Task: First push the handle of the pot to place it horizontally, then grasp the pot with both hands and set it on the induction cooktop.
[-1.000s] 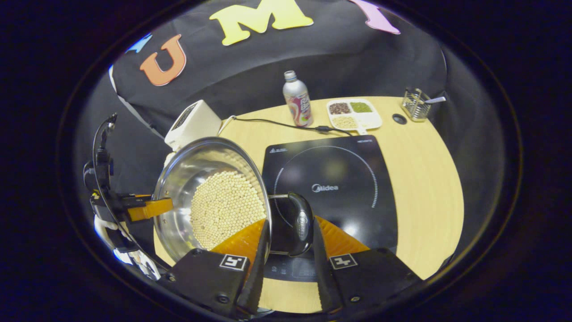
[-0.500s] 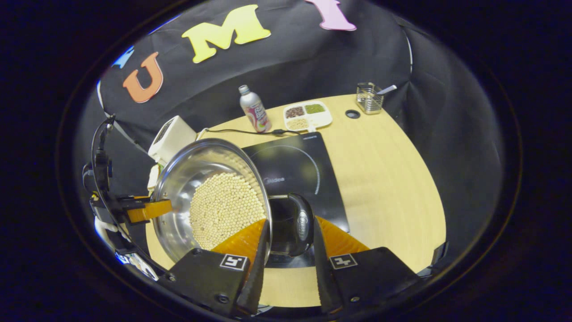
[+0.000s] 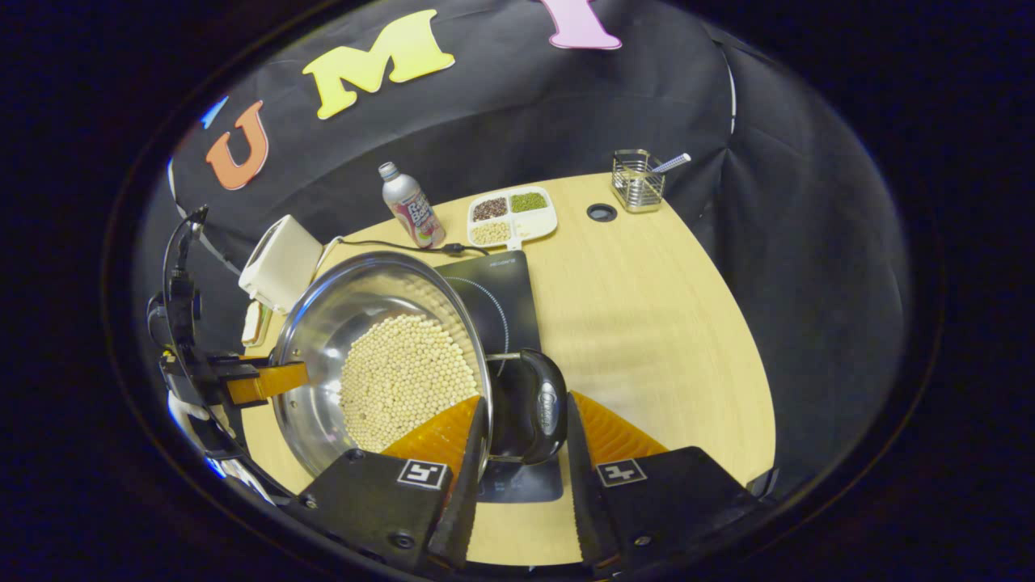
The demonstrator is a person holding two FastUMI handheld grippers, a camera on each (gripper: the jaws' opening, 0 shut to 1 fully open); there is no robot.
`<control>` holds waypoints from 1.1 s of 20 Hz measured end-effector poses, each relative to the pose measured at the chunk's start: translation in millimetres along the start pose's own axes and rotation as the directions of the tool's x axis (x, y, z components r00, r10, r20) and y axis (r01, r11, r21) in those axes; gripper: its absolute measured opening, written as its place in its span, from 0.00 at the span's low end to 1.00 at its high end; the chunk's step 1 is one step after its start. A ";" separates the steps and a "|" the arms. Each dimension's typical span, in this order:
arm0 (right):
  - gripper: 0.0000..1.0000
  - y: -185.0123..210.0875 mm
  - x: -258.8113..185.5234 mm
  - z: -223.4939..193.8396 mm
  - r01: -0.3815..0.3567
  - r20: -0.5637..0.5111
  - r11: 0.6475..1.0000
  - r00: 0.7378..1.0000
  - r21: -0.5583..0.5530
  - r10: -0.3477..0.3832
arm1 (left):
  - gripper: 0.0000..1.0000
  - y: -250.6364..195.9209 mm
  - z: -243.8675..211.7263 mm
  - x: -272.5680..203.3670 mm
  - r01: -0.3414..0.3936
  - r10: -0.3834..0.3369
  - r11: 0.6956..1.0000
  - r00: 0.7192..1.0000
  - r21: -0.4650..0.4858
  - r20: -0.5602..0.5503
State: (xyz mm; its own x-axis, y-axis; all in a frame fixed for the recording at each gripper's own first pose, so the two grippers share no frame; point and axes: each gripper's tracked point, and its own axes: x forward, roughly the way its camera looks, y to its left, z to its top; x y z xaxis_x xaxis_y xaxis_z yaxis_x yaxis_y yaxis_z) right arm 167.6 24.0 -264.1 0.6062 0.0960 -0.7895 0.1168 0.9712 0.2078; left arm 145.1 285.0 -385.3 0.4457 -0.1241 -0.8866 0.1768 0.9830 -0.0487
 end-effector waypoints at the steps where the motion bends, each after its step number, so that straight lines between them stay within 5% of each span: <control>1: 0.51 -2.7 6.1 6.6 -0.002 -0.003 1.000 1.000 -0.010 0.002 | 0.61 0.4 -2.1 -2.0 -0.003 0.003 1.000 1.000 -0.009 -0.002; 2: 0.51 -4.6 13.2 11.4 -0.006 -0.010 1.000 1.000 -0.022 0.006 | 0.70 0.7 -3.7 -3.0 -0.008 0.008 1.000 1.000 -0.019 -0.007; 10: 0.51 -6.7 56.8 46.8 -0.046 -0.068 0.996 0.997 -0.080 0.041 | 0.70 5.8 -2.0 -20.0 -0.049 0.046 0.996 0.998 -0.074 -0.047; 11: 0.51 -7.4 59.8 49.8 -0.049 -0.070 0.996 0.997 -0.078 0.043 | 0.61 5.0 1.3 -19.6 -0.051 0.048 0.996 0.998 -0.069 -0.043; 22: 0.53 -10.9 69.7 47.2 -0.109 -0.071 0.990 0.992 -0.088 0.102 | 0.61 2.2 0.9 -22.0 -0.089 0.088 0.995 0.996 -0.034 -0.004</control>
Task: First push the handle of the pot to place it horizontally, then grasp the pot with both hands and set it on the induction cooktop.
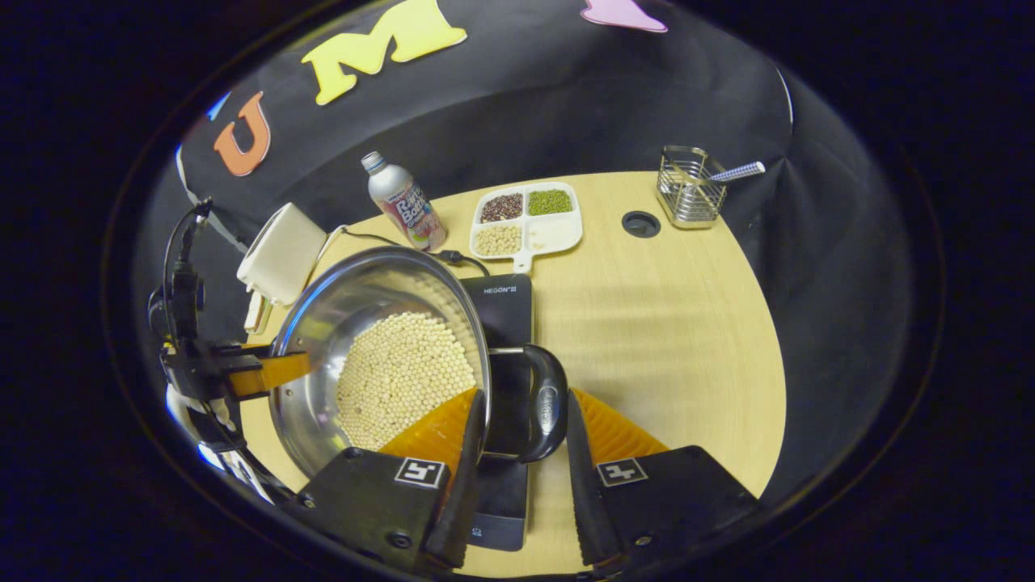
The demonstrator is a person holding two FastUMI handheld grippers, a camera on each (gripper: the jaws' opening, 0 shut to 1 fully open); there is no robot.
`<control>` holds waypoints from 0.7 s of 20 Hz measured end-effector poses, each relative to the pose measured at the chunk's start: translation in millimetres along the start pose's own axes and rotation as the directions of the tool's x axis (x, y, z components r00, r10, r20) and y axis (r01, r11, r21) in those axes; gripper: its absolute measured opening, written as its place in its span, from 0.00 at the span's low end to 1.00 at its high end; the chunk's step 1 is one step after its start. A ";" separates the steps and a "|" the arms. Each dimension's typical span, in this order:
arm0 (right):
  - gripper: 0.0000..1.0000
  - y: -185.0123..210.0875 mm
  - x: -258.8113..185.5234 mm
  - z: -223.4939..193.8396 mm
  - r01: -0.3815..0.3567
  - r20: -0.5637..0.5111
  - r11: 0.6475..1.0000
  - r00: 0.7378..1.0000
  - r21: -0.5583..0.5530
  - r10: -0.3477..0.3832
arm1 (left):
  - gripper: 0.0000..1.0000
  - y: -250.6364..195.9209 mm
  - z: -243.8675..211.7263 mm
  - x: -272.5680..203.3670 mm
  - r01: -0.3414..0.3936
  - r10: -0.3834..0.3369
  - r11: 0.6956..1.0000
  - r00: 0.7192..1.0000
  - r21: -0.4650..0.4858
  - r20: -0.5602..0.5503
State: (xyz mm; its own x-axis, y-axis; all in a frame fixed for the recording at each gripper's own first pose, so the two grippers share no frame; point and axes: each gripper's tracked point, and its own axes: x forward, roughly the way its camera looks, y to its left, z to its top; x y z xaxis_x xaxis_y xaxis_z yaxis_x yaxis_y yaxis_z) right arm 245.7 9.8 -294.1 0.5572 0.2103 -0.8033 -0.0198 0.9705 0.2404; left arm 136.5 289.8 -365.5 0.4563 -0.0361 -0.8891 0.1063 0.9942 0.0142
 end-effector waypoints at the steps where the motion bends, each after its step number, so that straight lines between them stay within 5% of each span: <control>1: 0.53 -0.3 0.4 0.8 -0.001 0.003 1.000 1.000 -0.002 0.001 | 0.61 0.1 -0.5 0.6 0.002 -0.002 1.000 1.000 0.002 0.003; 6: 0.53 0.1 0.0 1.3 -0.002 0.041 1.000 0.999 -0.006 0.002 | 0.62 0.1 0.7 0.0 -0.004 0.004 1.000 1.000 -0.008 0.013; 7: 0.53 0.1 0.5 1.2 0.003 0.042 1.000 0.999 -0.003 -0.003 | 0.52 0.5 0.9 -1.3 -0.005 0.005 1.000 1.000 -0.007 0.012; 8: 0.54 -0.2 -0.1 2.1 0.007 0.041 1.000 0.999 -0.002 -0.006 | 0.72 1.0 1.0 0.2 -0.005 0.005 1.000 1.000 -0.006 0.012; 11: 0.57 -3.2 0.8 -0.4 0.022 0.025 1.000 0.999 -0.002 -0.021 | 0.73 0.1 1.2 -1.2 0.024 -0.024 1.000 0.999 0.003 0.025; 13: 0.76 -2.1 0.3 -3.6 0.010 0.028 1.000 1.000 0.004 -0.010 | 0.65 0.9 2.4 -7.2 0.039 -0.038 0.999 0.998 -0.029 0.058; 14: 0.77 -2.3 -1.7 -0.6 0.017 0.059 1.000 0.998 -0.001 -0.017 | 0.66 3.6 6.4 -13.6 0.039 -0.035 0.998 0.995 -0.049 0.094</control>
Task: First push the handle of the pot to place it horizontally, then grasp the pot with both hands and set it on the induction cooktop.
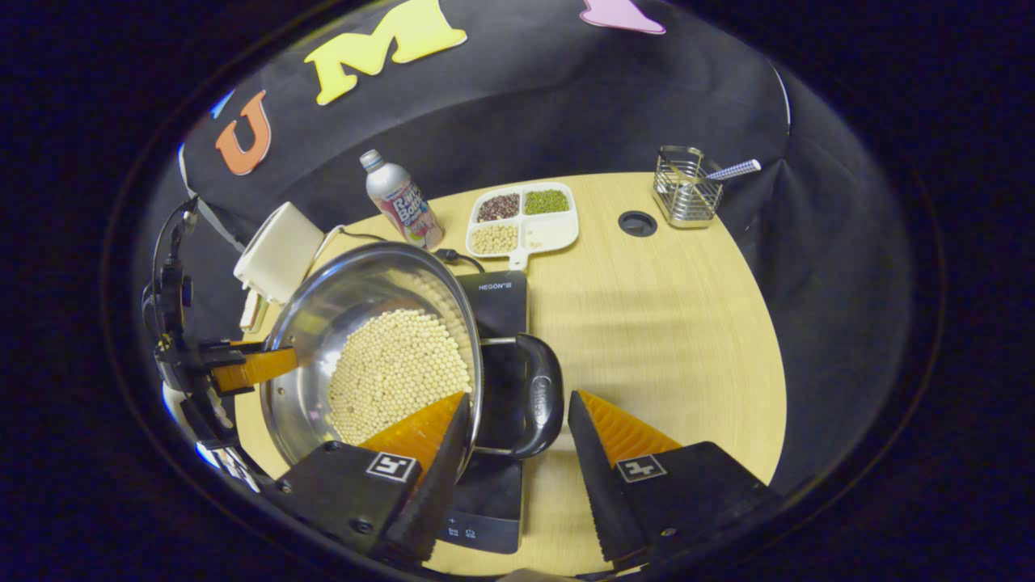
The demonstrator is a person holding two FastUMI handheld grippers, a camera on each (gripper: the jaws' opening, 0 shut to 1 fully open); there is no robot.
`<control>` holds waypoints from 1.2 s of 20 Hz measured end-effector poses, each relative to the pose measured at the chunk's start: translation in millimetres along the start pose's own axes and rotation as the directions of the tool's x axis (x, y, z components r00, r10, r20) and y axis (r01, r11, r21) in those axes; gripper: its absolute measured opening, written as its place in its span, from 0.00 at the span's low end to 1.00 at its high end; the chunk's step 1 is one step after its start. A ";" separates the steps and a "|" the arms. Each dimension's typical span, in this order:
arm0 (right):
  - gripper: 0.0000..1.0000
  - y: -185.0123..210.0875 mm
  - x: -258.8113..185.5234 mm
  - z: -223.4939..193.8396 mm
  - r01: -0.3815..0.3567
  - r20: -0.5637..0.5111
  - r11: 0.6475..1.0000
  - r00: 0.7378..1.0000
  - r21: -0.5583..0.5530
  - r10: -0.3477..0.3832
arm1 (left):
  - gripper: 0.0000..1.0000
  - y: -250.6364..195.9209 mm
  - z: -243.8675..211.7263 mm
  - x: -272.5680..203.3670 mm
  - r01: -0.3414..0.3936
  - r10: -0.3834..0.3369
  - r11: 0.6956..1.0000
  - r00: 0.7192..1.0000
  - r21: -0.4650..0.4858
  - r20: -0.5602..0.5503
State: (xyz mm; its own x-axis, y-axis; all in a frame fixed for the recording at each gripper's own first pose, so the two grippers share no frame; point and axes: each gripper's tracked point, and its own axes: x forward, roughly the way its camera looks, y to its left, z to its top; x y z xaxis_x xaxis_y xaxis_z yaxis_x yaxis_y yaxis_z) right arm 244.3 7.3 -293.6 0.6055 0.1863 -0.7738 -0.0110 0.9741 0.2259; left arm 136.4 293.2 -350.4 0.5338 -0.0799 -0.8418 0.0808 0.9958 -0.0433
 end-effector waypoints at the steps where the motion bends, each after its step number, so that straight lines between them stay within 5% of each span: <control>1: 0.75 -2.8 -4.1 6.9 0.022 0.041 1.000 0.999 -0.017 -0.022 | 0.77 4.5 3.3 -6.3 -0.008 0.009 1.000 0.999 -0.017 0.042; 3: 0.76 -4.7 -17.1 14.1 0.064 0.114 0.995 0.992 -0.070 -0.056 | 0.98 9.9 4.5 -16.7 -0.025 0.029 0.999 0.995 -0.041 0.099; 14: 0.77 27.9 -81.5 -2.8 0.113 0.249 0.984 0.965 -0.137 -0.076 | 0.97 5.2 -4.9 -98.3 -0.019 0.025 1.000 0.951 -0.023 0.307; 19: 0.77 56.8 -149.6 5.6 0.145 0.383 0.978 0.920 -0.151 -0.077 | 0.97 0.0 2.9 -170.6 0.022 -0.018 1.000 0.891 -0.002 0.453; 24: 0.82 97.4 -248.1 17.1 0.153 0.556 0.978 0.830 -0.145 -0.047 | 0.97 -0.4 17.0 -263.4 0.049 -0.050 0.999 0.787 0.020 0.615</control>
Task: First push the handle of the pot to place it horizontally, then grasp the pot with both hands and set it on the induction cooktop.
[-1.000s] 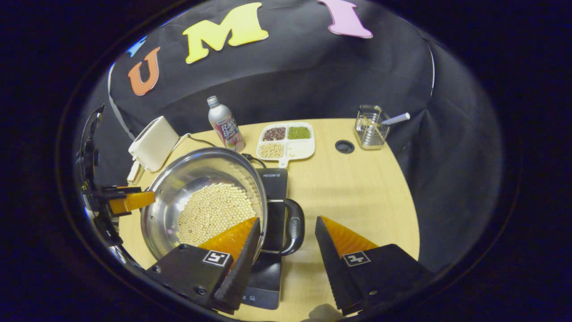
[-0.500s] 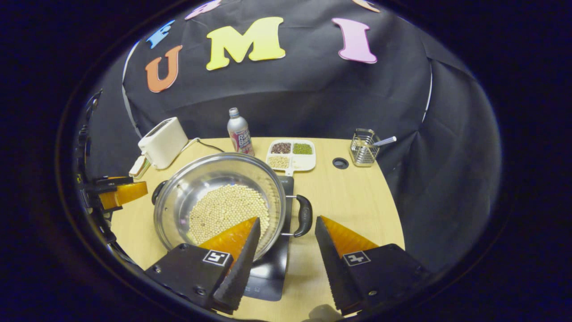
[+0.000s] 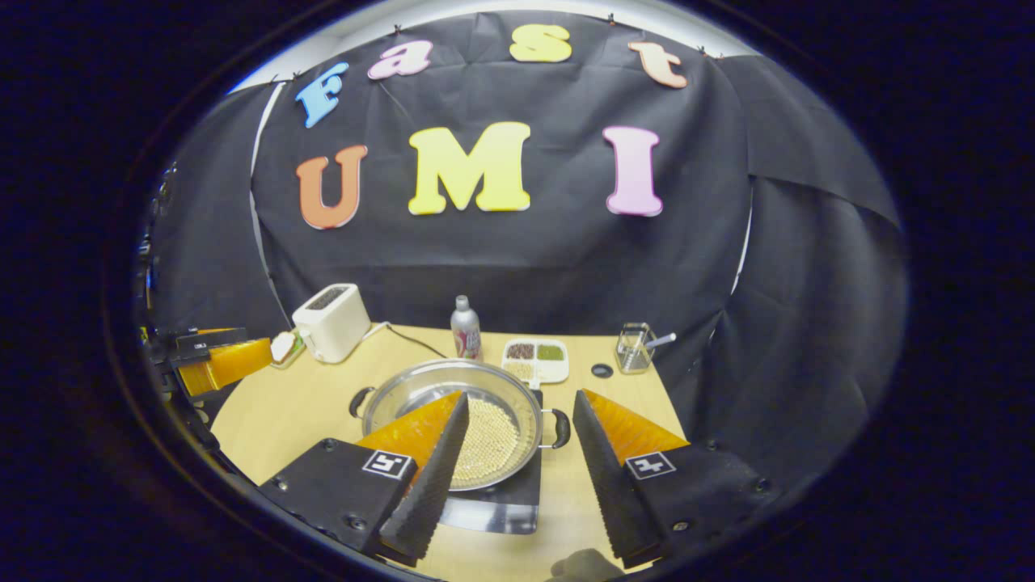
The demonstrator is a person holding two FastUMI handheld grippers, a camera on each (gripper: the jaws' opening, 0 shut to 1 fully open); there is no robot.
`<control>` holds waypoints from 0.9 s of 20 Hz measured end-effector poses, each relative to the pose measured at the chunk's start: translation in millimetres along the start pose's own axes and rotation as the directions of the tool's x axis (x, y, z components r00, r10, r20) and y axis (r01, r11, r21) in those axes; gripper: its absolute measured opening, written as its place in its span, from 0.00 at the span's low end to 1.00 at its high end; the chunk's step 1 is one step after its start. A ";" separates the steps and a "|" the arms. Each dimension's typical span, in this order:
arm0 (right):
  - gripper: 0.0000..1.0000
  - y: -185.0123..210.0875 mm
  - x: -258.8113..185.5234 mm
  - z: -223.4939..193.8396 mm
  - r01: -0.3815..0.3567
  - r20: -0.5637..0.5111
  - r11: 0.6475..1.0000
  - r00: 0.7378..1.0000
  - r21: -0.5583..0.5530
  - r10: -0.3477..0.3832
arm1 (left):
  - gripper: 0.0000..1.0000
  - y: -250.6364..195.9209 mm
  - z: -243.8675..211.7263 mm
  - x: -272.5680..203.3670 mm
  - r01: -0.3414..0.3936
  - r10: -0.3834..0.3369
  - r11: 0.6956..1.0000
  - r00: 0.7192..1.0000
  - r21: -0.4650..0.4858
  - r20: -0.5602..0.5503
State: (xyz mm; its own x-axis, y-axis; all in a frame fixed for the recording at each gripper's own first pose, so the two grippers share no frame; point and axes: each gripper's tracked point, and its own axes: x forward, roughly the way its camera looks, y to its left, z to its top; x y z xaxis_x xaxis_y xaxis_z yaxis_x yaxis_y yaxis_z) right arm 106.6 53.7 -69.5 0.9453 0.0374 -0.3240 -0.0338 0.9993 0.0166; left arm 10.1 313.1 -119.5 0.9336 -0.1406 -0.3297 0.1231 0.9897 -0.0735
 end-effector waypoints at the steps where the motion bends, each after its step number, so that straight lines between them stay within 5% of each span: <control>1: 0.84 3.8 -16.0 12.9 0.005 0.039 1.000 0.999 -0.008 -0.005 | 0.96 -0.5 16.5 -13.9 0.004 -0.004 1.000 0.999 0.009 0.048; 4: 1.00 14.2 -66.4 55.6 0.007 0.174 1.000 0.985 -0.020 -0.003 | 0.96 -0.7 58.1 -56.8 -0.017 0.006 0.998 0.984 0.057 0.178; 13: 1.00 14.5 -201.5 127.7 -0.055 0.475 0.998 0.879 0.011 0.043 | 0.96 -7.1 108.6 -187.1 -0.103 0.086 0.994 0.919 0.025 0.385; 18: 1.00 -20.8 -229.3 92.3 -0.060 0.448 0.998 0.893 0.000 0.054 | 0.95 -12.8 101.0 -237.7 -0.162 0.155 0.987 0.875 -0.025 0.459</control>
State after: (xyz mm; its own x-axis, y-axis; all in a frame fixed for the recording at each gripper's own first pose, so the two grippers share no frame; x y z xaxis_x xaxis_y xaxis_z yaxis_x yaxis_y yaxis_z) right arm -79.5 23.9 91.7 0.9872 0.0847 0.1350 -0.0904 0.9952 0.0362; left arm -179.3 336.7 54.9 0.9902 0.0434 0.1327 -0.0379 0.9983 -0.0433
